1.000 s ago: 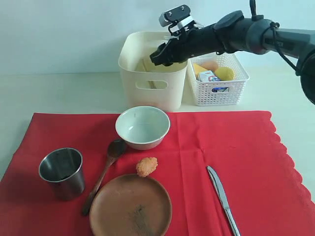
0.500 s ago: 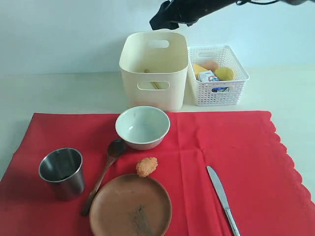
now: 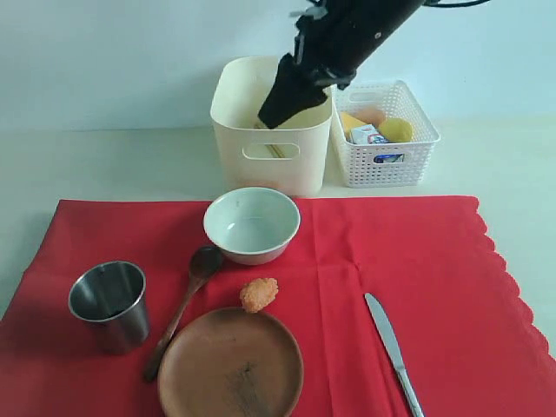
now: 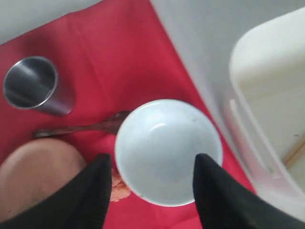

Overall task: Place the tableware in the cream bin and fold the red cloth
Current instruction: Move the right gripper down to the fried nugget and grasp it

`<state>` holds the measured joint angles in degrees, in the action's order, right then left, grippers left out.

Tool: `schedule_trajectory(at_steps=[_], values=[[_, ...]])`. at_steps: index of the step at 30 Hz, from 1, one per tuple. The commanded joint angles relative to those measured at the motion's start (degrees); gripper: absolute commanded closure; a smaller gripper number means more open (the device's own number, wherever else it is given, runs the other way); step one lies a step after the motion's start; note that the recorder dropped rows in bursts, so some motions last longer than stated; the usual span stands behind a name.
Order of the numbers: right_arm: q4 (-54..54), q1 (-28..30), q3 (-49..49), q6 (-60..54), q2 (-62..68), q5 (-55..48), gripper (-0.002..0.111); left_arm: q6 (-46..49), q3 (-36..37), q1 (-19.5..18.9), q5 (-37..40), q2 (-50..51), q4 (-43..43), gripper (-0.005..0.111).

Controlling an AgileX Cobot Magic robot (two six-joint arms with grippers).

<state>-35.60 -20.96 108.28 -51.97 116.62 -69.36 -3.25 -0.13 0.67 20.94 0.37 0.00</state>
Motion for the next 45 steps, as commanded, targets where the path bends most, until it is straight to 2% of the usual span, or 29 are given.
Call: schedule_trajectory(at_steps=[1,10,15,24,35,38,40,41,43,45], values=[[3.7,-5.1,-7.6,-1.8,-4.0,0.9,0.057,-0.2,0.1,-0.1,-0.6,-0.4,-0.4,0.107],[25.8,-19.8,-27.6,1.0,-7.8,16.0,0.057,-0.2,0.1,-0.1,-0.6,-0.4,-0.4,0.107],[29.1,-25.3,-35.5,1.3,-7.8,28.1,0.057,-0.2,0.1,-0.1,-0.6,-0.4,-0.4,0.107],[29.6,-25.7,-36.1,5.6,-3.8,32.4,0.057,-0.2,0.1,-0.1,-0.6,-0.4,-0.4,0.107],[44.7,-25.7,-36.1,21.2,-0.8,34.6,0.057,-0.2,0.1,-0.1,-0.6,-0.4,-0.4,0.107],[45.8,-25.7,-36.1,22.7,-0.7,34.5,0.058,-0.2,0.1,-0.1,-0.6,-0.4,-0.4,0.107],[45.8,-25.7,-36.1,23.6,-0.7,34.8,0.072,-0.2,0.1,-0.1,-0.6,-0.4,-0.4,0.107],[45.8,-25.7,-36.1,23.8,-0.7,35.0,0.088,-0.2,0.1,-0.1,-0.6,-0.4,-0.4,0.107],[45.8,-25.7,-36.1,24.4,-0.7,34.7,0.108,-0.2,0.1,-0.1,-0.6,-0.4,-0.4,0.107],[45.7,-25.7,-35.9,24.3,-1.3,32.8,0.108,-0.2,0.1,-0.1,-0.6,-0.4,-0.4,0.107]])
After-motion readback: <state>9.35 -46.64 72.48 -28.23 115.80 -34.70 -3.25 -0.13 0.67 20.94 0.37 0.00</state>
